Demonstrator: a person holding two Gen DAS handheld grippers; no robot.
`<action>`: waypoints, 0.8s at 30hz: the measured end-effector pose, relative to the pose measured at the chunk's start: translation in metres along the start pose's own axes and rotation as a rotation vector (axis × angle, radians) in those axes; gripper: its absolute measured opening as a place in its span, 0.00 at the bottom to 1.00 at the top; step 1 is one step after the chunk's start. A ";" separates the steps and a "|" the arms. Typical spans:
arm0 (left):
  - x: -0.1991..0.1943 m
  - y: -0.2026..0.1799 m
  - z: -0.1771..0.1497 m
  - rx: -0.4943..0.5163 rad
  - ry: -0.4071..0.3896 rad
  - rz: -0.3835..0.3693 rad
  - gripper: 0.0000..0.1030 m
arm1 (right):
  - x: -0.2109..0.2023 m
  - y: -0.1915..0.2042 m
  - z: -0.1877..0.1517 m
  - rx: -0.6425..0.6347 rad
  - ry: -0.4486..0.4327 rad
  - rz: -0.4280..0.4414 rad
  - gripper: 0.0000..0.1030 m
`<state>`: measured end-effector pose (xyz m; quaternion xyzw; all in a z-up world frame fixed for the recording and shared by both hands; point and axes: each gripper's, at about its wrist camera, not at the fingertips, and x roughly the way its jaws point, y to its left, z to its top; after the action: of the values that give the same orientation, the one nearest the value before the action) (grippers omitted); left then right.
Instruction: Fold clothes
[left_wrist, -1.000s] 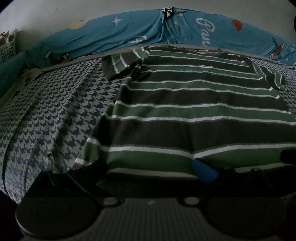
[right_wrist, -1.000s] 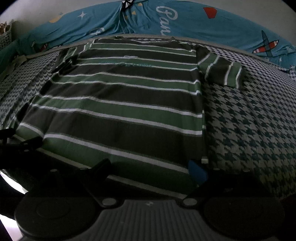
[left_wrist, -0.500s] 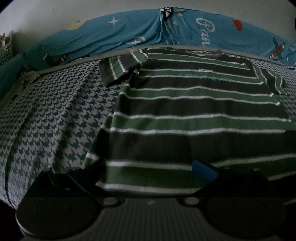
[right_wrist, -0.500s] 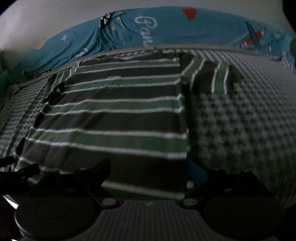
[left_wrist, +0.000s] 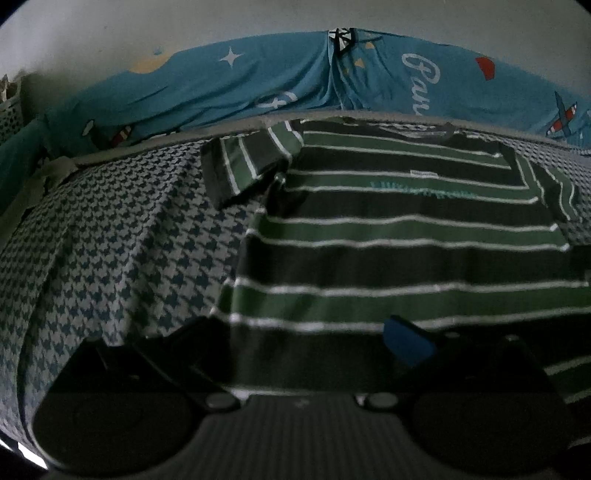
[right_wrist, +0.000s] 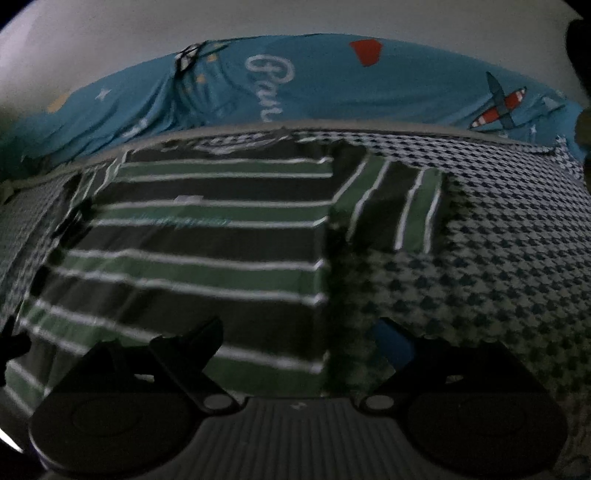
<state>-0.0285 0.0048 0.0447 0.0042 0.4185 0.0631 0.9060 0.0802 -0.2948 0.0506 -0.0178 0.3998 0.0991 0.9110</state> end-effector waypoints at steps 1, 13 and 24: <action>0.000 -0.001 0.003 0.000 -0.002 -0.003 1.00 | 0.001 -0.003 0.002 0.012 -0.004 -0.004 0.86; 0.015 0.000 0.031 0.041 -0.023 0.005 1.00 | 0.019 -0.029 0.022 0.117 -0.006 -0.047 0.79; 0.031 0.018 0.057 0.053 -0.021 -0.003 1.00 | 0.026 -0.062 0.033 0.211 -0.048 -0.029 0.65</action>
<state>0.0326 0.0286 0.0598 0.0282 0.4106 0.0504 0.9100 0.1330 -0.3480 0.0511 0.0749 0.3859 0.0434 0.9185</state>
